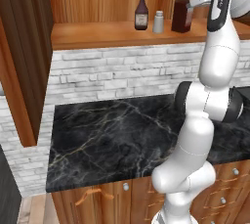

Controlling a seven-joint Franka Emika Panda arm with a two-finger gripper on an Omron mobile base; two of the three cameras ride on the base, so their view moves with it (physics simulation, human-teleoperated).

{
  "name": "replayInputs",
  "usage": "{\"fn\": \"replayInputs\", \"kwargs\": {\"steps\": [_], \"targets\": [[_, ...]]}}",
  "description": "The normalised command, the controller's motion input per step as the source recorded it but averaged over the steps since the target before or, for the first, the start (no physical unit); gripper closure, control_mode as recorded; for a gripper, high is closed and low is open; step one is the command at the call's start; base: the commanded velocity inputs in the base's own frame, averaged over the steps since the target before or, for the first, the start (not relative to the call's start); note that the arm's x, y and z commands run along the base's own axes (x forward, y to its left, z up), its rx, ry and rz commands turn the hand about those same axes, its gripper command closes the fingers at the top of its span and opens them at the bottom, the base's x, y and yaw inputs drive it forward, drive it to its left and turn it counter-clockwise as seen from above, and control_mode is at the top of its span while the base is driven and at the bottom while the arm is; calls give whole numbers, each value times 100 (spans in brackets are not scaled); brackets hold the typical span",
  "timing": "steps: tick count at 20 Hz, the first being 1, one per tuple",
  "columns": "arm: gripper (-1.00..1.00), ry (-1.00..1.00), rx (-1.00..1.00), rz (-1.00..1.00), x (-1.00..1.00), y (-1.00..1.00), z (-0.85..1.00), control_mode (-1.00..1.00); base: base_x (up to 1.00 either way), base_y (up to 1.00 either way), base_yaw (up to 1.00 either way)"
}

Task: Collect the paprika, ketchup, and shaker from the cabinet and place them next to the stove.

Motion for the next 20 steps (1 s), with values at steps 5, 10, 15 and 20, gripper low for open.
{"fn": "replayInputs", "kwargs": {"steps": [5,10,15,20], "targets": [[-100,0,-3,0,0,16,0,-100,0,0,0],[-100,0,0,0,3,0,0,-100,0,0,0],[-100,0,0,0,7,-7,0,-100,0,0,0],[-100,0,0,0,9,1,0,-100,0,0,0]]}}
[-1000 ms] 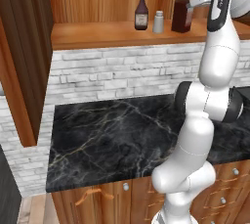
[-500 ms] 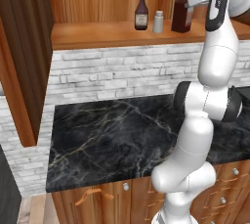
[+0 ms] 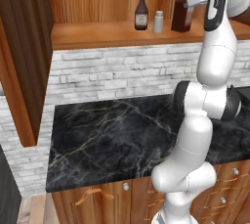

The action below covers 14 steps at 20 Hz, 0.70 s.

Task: Collect the paprika, ketchup, and shaker from the cabinet and place them next to the stove.

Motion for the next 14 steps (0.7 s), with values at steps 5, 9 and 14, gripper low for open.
{"fn": "replayInputs", "kwargs": {"steps": [5,9,14], "targets": [[-100,1,0,0,11,0,0,-100,0,0,0],[-100,1,0,0,2,6,0,-100,0,0,0],[-100,0,-1,0,0,19,0,-100,0,0,0]]}}
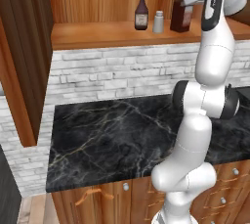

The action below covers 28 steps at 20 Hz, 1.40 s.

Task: Collect the paprika, ketchup, and shaker from the cabinet and place them next to the stove.

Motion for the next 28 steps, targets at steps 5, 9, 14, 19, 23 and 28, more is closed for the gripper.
{"fn": "replayInputs", "kwargs": {"steps": [5,9,14,19,23,28], "targets": [[-100,1,0,0,1,9,0,-100,0,0,0],[-100,2,0,0,6,0,0,-100,0,0,0],[-100,4,0,-2,12,-1,0,-100,0,0,0],[-100,3,0,-2,9,0,0,-100,0,0,0],[-100,5,0,-2,6,0,-1,-100,0,0,0],[100,5,0,0,1,0,-5,-100,0,0,0]]}}
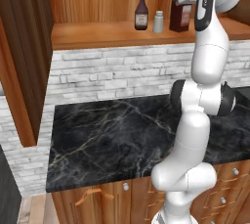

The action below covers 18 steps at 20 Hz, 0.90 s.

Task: Collect the paprika, ketchup, and shaker from the cabinet and place them next to the stove.

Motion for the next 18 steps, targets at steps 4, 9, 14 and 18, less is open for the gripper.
{"fn": "replayInputs", "kwargs": {"steps": [4,9,14,18], "targets": [[100,0,0,0,0,0,0,-100,0,0,0],[100,0,0,0,0,0,-3,-100,0,0,0],[100,0,0,0,0,0,-12,-100,0,0,0],[100,-1,0,0,-23,-7,-16,-100,0,0,0]]}}
